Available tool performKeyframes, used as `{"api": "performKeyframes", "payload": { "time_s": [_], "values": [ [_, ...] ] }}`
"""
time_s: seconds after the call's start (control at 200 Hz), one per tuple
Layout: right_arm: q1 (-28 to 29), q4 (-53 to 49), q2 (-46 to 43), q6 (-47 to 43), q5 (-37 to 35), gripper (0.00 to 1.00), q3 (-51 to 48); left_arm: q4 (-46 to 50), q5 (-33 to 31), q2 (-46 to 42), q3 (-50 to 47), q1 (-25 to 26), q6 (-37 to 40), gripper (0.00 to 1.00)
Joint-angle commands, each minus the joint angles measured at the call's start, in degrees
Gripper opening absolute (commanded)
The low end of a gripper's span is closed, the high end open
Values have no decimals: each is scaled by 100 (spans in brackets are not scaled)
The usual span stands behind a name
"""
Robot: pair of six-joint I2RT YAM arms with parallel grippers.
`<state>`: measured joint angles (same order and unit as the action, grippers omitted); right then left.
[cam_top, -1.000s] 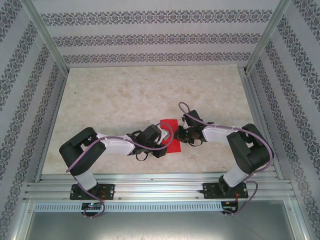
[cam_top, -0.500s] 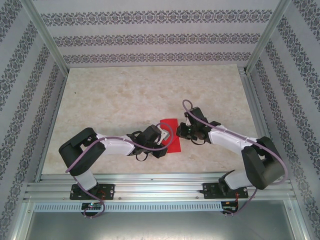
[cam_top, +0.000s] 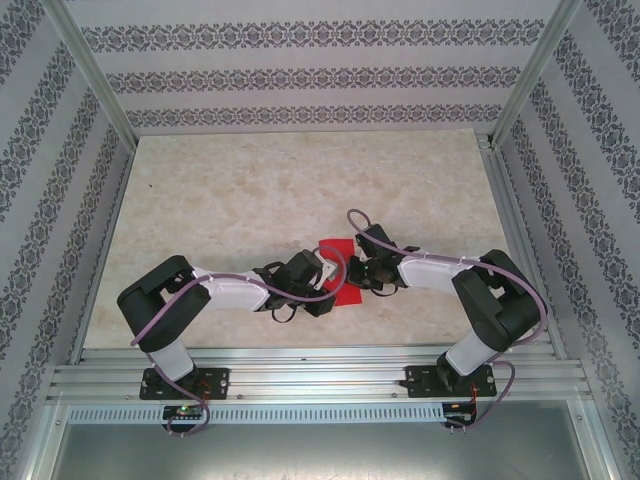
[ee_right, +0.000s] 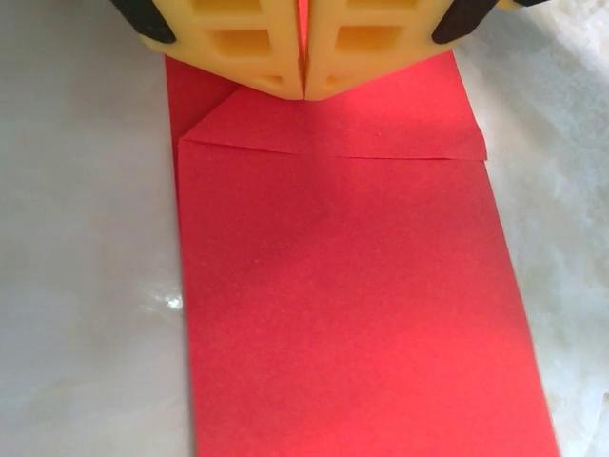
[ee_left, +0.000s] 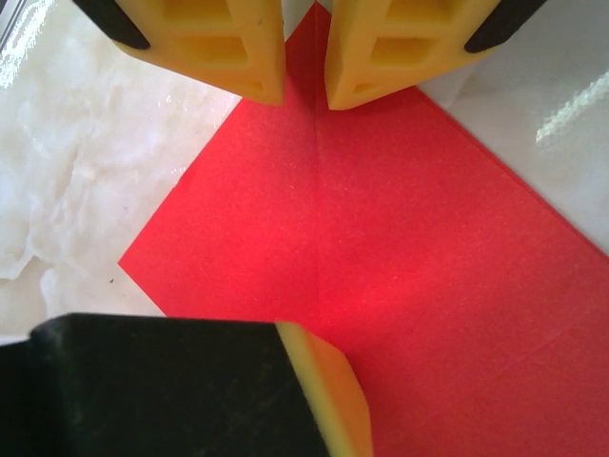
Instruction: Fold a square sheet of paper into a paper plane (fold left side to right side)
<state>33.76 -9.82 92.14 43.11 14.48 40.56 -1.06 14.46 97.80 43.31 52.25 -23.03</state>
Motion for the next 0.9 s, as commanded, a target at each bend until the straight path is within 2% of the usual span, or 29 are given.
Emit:
{"api": "performKeyframes", "payload": {
  "time_s": [0.0, 0.549, 0.699, 0.779, 0.899],
  "values": [
    [8, -236, 255, -145, -291, 10, 32, 1199, 162, 78, -395, 128, 34, 22],
    [-10, -296, 371, -224, -223, 10, 126, 1281, 343, -664, -1205, 224, -173, 22],
    [-1, -131, 176, -208, -123, 11, 129, 1646, 108, -1055, -1080, 199, -201, 21],
    [-1, -109, -97, -224, -110, 13, 154, 1732, 98, -1305, -942, 51, -284, 22],
    [-66, -210, -654, -260, -217, 23, 130, 1666, 381, -1708, -743, -421, -475, 27]
  ]
}}
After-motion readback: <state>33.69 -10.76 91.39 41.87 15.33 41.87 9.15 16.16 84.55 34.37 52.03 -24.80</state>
